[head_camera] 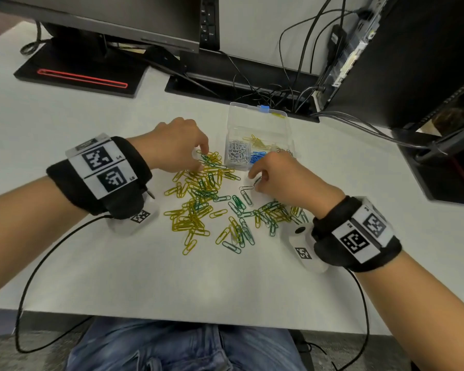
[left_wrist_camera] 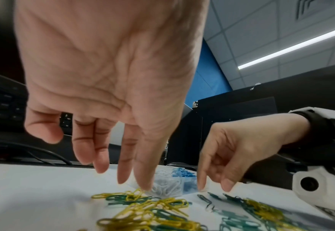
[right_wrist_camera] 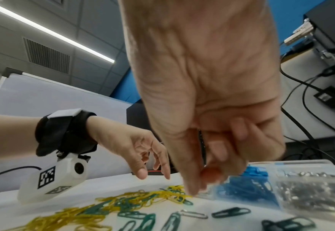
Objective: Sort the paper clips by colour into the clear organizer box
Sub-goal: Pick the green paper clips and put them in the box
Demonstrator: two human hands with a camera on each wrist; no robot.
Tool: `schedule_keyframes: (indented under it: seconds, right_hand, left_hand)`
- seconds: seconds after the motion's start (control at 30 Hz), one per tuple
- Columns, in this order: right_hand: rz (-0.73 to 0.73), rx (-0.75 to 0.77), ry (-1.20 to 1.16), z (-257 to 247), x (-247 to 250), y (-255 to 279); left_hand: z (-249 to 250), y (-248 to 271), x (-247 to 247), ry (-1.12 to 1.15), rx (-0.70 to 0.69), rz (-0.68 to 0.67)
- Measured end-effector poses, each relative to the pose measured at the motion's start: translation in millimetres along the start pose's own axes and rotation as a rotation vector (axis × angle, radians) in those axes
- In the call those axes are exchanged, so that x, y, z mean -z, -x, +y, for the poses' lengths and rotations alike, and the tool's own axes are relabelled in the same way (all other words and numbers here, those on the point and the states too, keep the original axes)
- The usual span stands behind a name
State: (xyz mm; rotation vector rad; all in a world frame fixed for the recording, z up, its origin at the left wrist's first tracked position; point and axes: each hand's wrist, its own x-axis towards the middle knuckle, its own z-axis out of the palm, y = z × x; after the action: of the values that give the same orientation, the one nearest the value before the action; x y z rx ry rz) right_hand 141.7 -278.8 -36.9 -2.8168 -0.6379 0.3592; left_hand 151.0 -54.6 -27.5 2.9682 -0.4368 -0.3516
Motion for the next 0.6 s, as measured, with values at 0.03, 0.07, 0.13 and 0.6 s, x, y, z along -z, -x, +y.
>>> schedule_keyframes:
  seconds: [0.03,0.07,0.13,0.6]
  right_hand:
    - [0.028,-0.005,-0.01,0.4,0.1,-1.5]
    - [0.034,-0.007,-0.013,0.3,0.1,-3.0]
    - [0.005,-0.007,-0.017,-1.9,0.3,-5.5]
    - [-0.097,-0.089,0.003,1.0,6.7,-2.1]
  left_hand:
    - [-0.1,0.6,-0.4,0.001,0.01,0.0]
    - [-0.1,1.2,-0.8,0.008,0.025,-0.009]
    - [-1.5,2.6,-0.9,0.018,0.064,-0.059]
    - [37.1,10.8,-3.3,0.133,-0.426,-0.149]
